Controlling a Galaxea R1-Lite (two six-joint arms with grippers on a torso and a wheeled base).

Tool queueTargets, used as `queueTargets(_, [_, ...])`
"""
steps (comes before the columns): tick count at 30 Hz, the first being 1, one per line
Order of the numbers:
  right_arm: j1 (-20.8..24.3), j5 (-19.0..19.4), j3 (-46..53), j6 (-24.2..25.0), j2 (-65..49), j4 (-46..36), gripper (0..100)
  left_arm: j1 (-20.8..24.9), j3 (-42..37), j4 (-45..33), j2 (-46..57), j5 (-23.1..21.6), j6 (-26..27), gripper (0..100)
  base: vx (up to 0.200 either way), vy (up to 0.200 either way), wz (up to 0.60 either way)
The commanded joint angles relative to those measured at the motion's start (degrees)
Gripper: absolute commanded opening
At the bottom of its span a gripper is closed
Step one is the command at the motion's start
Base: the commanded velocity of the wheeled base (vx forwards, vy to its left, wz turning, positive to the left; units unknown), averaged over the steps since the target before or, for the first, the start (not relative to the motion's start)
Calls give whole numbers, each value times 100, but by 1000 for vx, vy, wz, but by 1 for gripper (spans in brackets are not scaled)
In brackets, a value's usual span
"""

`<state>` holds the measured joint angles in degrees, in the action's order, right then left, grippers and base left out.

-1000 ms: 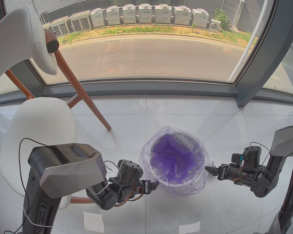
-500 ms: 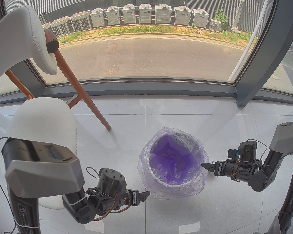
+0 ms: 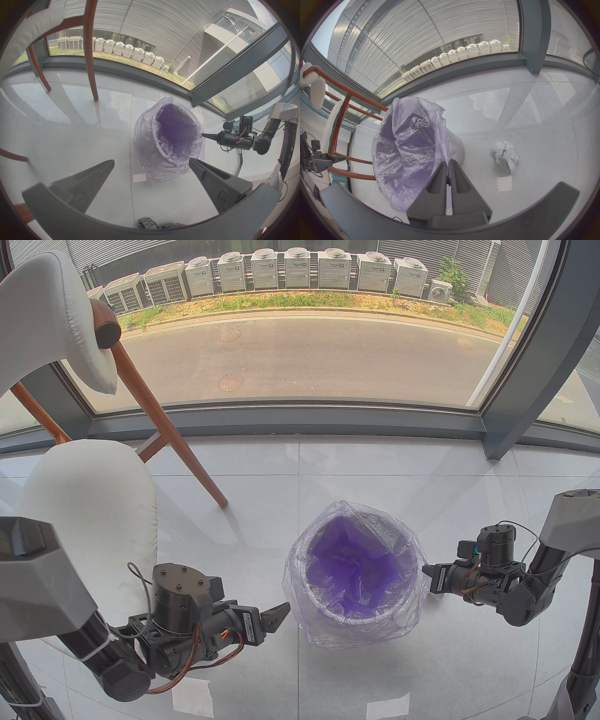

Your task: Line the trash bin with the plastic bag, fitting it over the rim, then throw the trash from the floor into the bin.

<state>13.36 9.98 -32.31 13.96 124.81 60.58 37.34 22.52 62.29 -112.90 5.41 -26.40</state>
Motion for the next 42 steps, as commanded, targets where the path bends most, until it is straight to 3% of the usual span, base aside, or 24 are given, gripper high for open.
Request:
queueTargets(1, [-141,12,14,-7,44,-11,0,-69,-283,2,497,30,-5,100,0,0,0])
queueTargets(12, [-440,-14,-769,-51,887,-99,0,-245,-292,2,778,21,-5,100,0,0,0])
queueTargets(16, [-431,-14,-1305,-51,1046,-512,0,-271,-309,2,919,21,-5,100,0,0,0])
queueTargets(17, [-431,-14,-1894,-51,1107,-1311,0,-306,-336,2,980,21,4,100,0,0,0])
queueTargets(20, [-431,-14,-2412,-69,1186,-2023,0,-306,-344,2,1059,30,13,100,0,0,0])
queueTargets(29, [-431,-163,-3300,-253,1766,-2753,0,-359,-573,11,1191,39,13,100,0,0,0])
queueTargets(42, [-422,-163,-3519,-227,1889,-2806,0,-359,-687,11,1288,56,21,100,0,0,0])
